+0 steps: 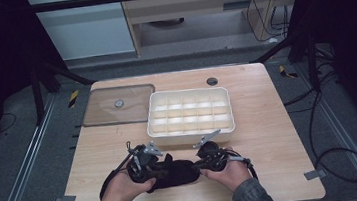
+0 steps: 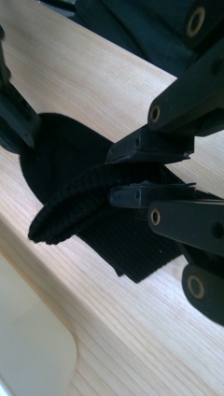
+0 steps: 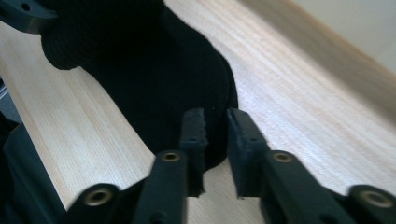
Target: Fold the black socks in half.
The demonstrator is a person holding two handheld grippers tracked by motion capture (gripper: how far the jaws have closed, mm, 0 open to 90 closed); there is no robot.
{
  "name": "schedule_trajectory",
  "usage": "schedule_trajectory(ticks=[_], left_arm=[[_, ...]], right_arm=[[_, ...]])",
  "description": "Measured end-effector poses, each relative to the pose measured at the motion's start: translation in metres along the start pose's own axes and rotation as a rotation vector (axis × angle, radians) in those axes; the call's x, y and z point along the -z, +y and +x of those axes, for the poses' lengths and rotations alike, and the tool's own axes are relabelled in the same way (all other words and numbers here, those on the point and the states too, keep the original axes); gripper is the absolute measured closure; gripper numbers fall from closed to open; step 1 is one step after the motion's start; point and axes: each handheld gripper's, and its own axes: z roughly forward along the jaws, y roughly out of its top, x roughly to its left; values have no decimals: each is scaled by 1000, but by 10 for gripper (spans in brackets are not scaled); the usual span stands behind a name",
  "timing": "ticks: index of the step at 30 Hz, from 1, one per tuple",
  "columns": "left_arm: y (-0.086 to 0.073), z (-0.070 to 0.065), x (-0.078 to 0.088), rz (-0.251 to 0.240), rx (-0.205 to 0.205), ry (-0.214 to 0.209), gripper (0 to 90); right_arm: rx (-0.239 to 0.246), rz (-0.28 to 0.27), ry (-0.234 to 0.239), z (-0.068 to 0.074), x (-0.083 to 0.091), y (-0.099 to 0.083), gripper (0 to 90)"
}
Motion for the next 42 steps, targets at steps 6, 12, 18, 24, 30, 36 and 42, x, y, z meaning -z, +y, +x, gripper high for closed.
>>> schedule_trajectory(ticks=[6,12,18,24,30,36,42], left_arm=[[8,-7,-8,2,-15,-11,785],[11,-14,-26,44,-48,-35,780],[10,-12,-34,43,-41,-12,779],[13,-13,-37,33,-34,-1,777],[14,-17,-42,23,-34,-17,739],[15,-24,-39,-6,-30,-29,660],[19,-30,-35,-17,-41,-40,630]], right_arm=[[-7,0,15,-1,-2,0,868],[-15,-4,25,0,-4,-1,868],[-24,-16,36,-2,-1,-3,830],[-34,-25,39,-4,3,-7,804],[-47,-35,37,-6,6,-10,766],[-53,-46,20,-8,16,-12,704],[-54,-53,0,-9,23,-9,675]])
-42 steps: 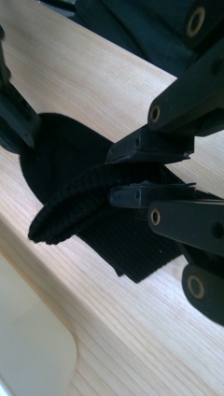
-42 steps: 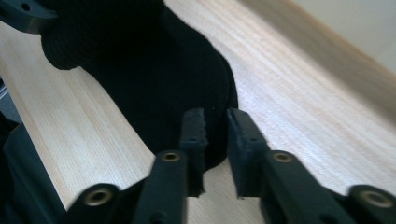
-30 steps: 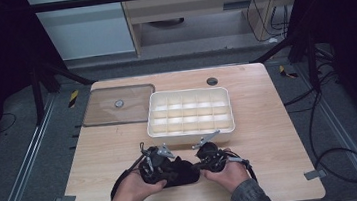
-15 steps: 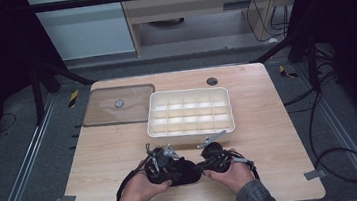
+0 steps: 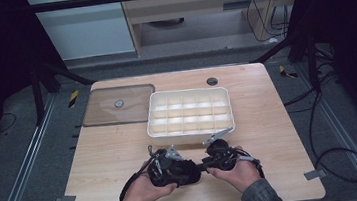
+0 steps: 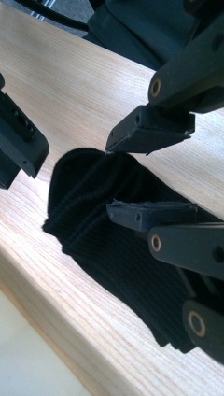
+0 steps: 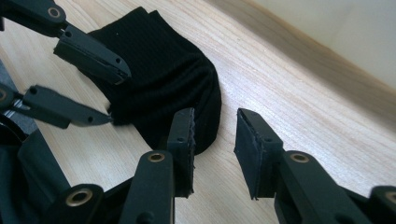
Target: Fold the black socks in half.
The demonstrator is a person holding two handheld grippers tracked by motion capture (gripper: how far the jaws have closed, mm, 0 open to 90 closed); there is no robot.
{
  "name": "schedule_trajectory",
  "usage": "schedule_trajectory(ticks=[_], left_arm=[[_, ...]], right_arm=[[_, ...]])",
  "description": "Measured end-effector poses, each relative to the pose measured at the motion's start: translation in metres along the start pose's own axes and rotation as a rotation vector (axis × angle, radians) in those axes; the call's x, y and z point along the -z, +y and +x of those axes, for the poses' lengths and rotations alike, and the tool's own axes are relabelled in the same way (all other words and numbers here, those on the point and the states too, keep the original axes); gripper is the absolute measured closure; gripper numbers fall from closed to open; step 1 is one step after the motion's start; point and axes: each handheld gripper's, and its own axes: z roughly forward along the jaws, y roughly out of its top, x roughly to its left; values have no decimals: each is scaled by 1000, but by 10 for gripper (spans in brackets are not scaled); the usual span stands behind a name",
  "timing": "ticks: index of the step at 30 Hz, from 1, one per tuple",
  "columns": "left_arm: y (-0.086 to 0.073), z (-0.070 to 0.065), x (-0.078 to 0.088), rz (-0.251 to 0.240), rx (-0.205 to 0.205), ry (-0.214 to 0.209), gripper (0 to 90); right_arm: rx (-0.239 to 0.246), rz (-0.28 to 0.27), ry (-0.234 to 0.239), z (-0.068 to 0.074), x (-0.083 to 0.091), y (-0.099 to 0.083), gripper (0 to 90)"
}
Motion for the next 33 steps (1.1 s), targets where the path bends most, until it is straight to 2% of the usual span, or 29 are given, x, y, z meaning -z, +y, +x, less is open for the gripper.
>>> schedule_trajectory(ticks=[1,2,3,6,11,13,16,17,18,20,21,22,25,28,31,33], left_arm=[[1,-1,2,1,-6,5,627],[3,-2,7,-4,-17,30,612],[3,-2,7,-4,-17,30,604],[3,0,14,-2,-21,71,568],[-5,12,22,3,3,145,468],[-12,20,28,-3,31,179,378],[-15,26,30,4,46,199,295],[-17,29,33,5,53,214,295],[-20,33,36,-4,66,225,238],[-23,36,39,-11,85,230,166],[-23,36,39,-11,85,230,139],[-26,39,41,-7,85,226,139],[-32,43,43,-13,83,213,54],[-38,48,45,-26,97,207,54],[-48,53,49,-41,117,175,83],[-51,53,50,-43,122,179,80]], right_arm=[[-5,1,-3,0,1,1,672],[0,0,-11,1,2,3,657],[0,0,-11,1,2,3,657],[0,1,-21,4,3,6,627],[3,-2,-39,9,3,11,571],[4,-8,-61,12,4,14,507],[3,-13,-81,13,5,16,453],[5,-16,-90,13,5,17,428],[7,-24,-103,14,7,18,388],[4,-29,-114,17,8,19,353],[4,-29,-114,17,8,19,353],[10,-29,-119,18,9,19,332],[22,-33,-130,21,8,21,249],[17,-27,-129,21,6,23,217],[29,-18,-123,22,4,25,166],[31,-20,-122,22,4,25,170]])
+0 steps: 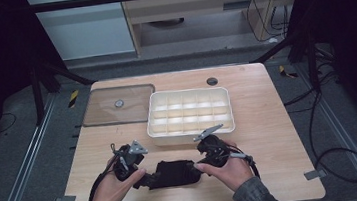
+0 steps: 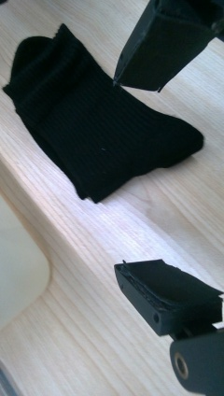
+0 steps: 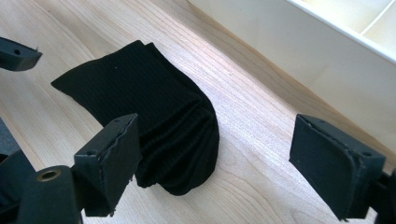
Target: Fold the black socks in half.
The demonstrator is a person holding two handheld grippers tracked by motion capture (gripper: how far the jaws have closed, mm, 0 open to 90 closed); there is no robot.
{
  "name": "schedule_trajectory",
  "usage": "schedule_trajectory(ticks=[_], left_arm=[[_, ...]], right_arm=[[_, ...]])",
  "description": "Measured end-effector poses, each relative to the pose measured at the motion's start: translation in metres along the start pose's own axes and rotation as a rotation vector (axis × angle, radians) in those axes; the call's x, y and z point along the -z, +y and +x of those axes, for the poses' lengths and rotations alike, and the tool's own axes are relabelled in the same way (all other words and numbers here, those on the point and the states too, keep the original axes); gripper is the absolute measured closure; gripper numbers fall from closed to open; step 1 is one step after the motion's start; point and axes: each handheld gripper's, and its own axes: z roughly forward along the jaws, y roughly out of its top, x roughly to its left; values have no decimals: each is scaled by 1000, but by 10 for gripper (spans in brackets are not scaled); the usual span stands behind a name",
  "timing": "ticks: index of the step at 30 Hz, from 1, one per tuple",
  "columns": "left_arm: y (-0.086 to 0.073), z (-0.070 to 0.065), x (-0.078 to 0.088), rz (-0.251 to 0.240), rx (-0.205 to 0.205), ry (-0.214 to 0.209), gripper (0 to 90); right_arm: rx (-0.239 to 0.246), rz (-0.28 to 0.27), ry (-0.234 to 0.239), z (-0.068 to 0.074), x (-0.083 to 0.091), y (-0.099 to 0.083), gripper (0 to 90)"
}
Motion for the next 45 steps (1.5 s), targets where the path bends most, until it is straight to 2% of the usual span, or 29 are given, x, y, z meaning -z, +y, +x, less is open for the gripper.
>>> schedule_trajectory(ticks=[2,7,8,15,20,25,28,33,39,45], left_arm=[[-6,1,2,-5,4,17,85],[-17,3,4,0,17,33,103],[-18,3,3,4,22,37,125],[-23,3,-2,23,30,43,186],[-24,1,-4,27,27,39,267],[-27,-1,-6,48,17,30,338],[-28,-1,-7,63,13,23,374],[-29,-1,-8,67,11,18,381],[-31,-1,-10,66,13,16,397],[-30,-4,-10,46,18,10,433]], right_arm=[[3,0,-6,1,0,-1,191],[-2,9,-1,0,-3,-2,321],[2,8,7,1,-5,-2,394],[25,20,23,5,-11,-1,493],[30,29,23,7,-12,0,583],[34,45,28,7,-15,-1,590],[22,47,31,9,-17,2,525],[11,50,32,11,-22,6,491],[15,77,18,11,-30,7,506],[11,107,24,9,-36,0,570]])
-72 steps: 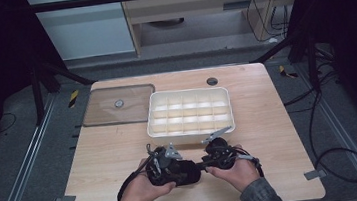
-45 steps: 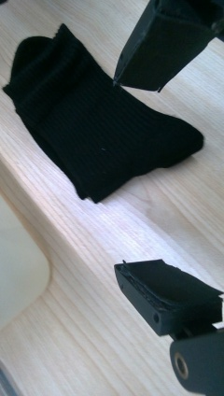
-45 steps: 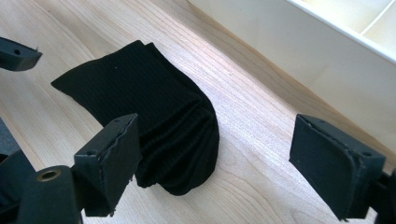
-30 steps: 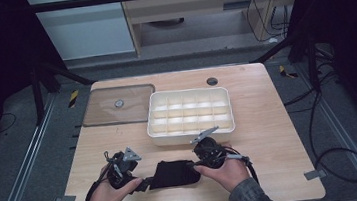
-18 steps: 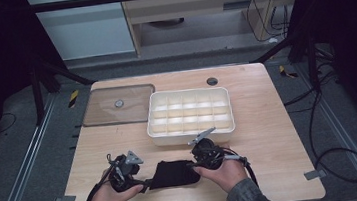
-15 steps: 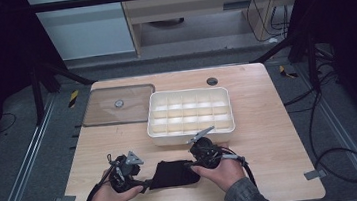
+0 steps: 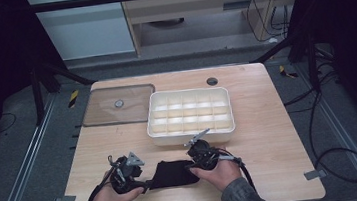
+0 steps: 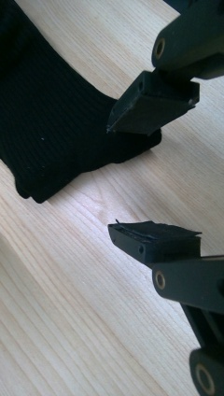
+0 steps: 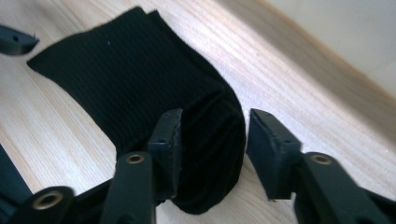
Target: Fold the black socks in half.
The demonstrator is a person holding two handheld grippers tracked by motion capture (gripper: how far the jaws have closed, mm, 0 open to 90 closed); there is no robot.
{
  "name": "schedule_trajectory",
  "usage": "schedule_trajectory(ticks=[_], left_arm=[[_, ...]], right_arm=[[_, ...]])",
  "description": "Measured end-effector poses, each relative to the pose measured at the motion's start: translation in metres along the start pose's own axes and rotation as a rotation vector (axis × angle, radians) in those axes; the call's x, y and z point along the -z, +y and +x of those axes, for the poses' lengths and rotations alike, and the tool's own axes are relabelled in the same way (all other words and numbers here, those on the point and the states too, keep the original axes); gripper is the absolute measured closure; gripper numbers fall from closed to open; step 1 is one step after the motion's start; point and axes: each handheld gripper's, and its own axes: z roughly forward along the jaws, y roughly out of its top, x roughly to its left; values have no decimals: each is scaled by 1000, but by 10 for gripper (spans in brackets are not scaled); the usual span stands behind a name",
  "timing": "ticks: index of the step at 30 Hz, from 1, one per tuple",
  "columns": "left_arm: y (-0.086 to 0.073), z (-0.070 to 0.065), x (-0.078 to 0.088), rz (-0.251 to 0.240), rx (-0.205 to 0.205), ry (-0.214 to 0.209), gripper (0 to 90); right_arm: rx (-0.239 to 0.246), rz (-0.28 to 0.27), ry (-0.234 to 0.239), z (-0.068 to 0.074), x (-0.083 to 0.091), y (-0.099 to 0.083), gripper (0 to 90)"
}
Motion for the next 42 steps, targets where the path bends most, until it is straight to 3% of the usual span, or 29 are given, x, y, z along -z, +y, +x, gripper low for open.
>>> schedule_trajectory(ticks=[5,11,15,22,33,35,42], left_arm=[[2,-1,1,-15,1,-11,463],[5,-7,-7,3,-4,-36,471],[6,-10,-15,22,-7,-55,471],[6,-10,-23,43,0,-56,593],[7,-7,-25,63,-9,-83,777],[7,-6,-25,60,-9,-86,791],[8,-3,-23,58,-21,-86,803]], right_arm=[[3,11,6,-1,1,-6,633],[15,30,30,-1,2,-14,755],[16,35,40,0,1,-16,792],[37,44,54,1,1,-18,823],[30,31,68,2,2,-16,803],[26,-2,63,1,6,-12,708],[29,13,53,1,7,-8,633]])
